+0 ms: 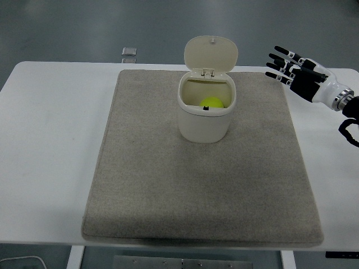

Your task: Pick up the tennis ball and place it in the box.

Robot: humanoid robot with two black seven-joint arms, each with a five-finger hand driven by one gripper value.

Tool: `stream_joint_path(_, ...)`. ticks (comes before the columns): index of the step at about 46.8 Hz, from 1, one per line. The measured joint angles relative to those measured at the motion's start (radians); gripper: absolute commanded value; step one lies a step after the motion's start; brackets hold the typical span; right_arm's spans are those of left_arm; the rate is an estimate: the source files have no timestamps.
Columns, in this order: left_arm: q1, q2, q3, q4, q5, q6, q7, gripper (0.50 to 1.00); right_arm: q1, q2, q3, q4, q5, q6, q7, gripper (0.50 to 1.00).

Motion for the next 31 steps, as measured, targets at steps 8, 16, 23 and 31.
stream_joint_path(8,0.000,0.000,0.000,0.000,0.000,0.000,0.000,0.992,-0.005,-0.005,0.000,0.000,-0.004,0.000,0.006,0.901)
stream_joint_path(16,0.000,0.000,0.000,0.000,0.000,0.000,0.000,0.992,-0.007,-0.005,-0.002,0.000,-0.013,0.001,0.036,0.901)
stream_joint_path(23,0.000,0.000,0.000,0.000,0.000,0.000,0.000,0.992,-0.007,-0.005,-0.003,0.000,-0.013,-0.001,0.056,0.903)
stream_joint_path(31,0.000,0.000,0.000,0.000,0.000,0.000,0.000,0.992,-0.007,-0.004,0.001,0.000,-0.013,-0.001,0.058,0.903)
